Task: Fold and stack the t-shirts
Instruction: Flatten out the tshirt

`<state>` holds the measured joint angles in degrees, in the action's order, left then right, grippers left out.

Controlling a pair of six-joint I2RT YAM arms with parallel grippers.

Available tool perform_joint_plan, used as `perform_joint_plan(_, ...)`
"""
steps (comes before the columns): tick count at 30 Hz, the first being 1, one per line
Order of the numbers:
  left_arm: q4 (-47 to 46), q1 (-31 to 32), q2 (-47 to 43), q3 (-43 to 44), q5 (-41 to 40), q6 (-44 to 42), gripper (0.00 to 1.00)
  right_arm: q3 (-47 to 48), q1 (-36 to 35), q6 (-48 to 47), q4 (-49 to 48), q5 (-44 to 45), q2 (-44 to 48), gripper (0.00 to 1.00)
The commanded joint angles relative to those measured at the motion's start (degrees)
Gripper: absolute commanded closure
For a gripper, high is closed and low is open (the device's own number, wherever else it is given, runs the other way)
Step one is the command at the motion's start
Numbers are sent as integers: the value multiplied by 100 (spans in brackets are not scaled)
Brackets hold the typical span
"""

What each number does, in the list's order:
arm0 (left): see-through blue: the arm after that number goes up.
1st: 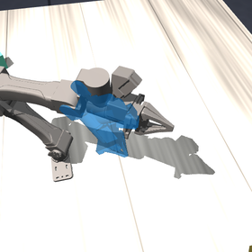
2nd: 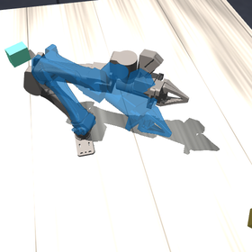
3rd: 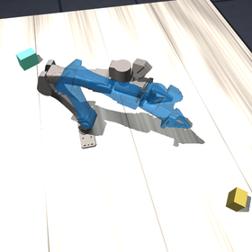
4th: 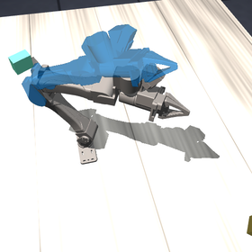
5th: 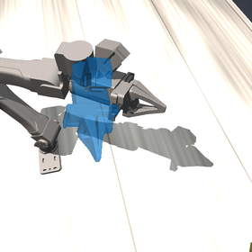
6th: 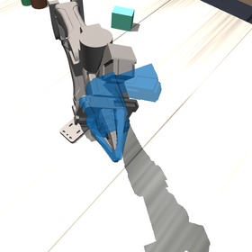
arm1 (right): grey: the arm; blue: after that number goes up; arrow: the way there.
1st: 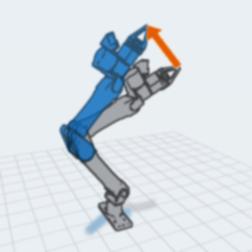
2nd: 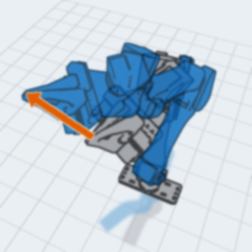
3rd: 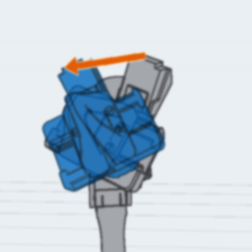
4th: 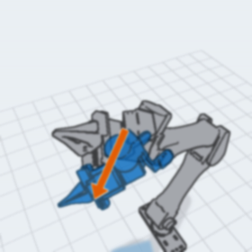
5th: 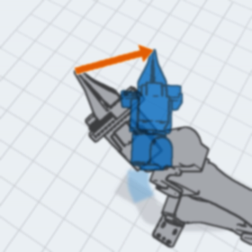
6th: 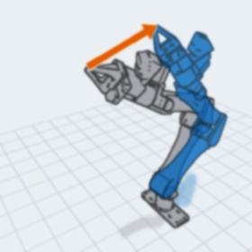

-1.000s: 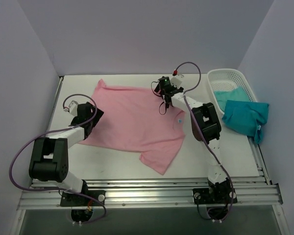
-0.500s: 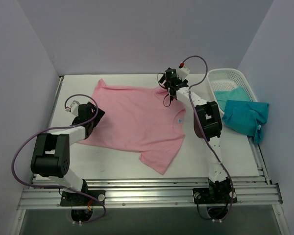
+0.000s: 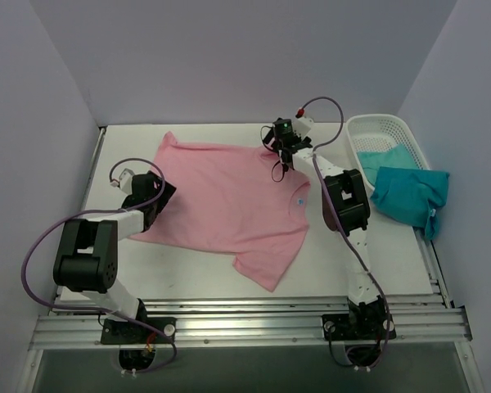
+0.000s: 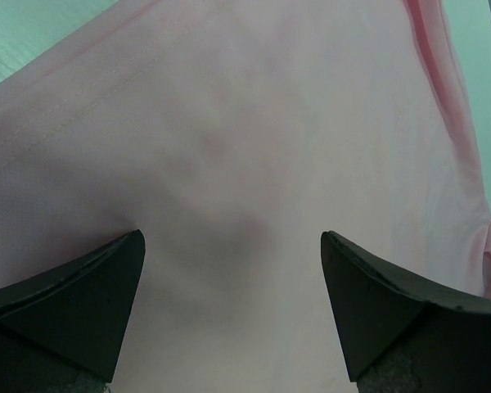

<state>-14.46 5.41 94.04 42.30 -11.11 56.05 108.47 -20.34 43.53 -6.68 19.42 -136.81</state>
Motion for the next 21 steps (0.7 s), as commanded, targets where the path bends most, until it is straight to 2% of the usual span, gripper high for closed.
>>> perform_joint_plan(1,-356,-22,62,67,48,-103,2,26,-40,103,-141,-61,32,18)
perform_joint_plan(4,-373,-22,106,76,57,-95,2,34,-40,121,-229,-114,-73,20)
perform_joint_plan(7,-426,-22,158,76,66,-95,2,175,-32,95,-238,-175,-214,28)
perform_joint_plan(15,-453,-22,299,146,66,-94,2,412,-14,156,-229,-263,-522,28)
perform_joint_plan(18,-461,-22,325,155,57,-103,2,517,3,147,-255,-281,-627,32)
perform_joint_plan(20,-488,-22,343,155,57,-94,2,622,12,147,-281,-298,-688,40)
perform_joint_plan(21,-496,-22,361,155,57,-94,2,667,12,147,-281,-342,-741,49)
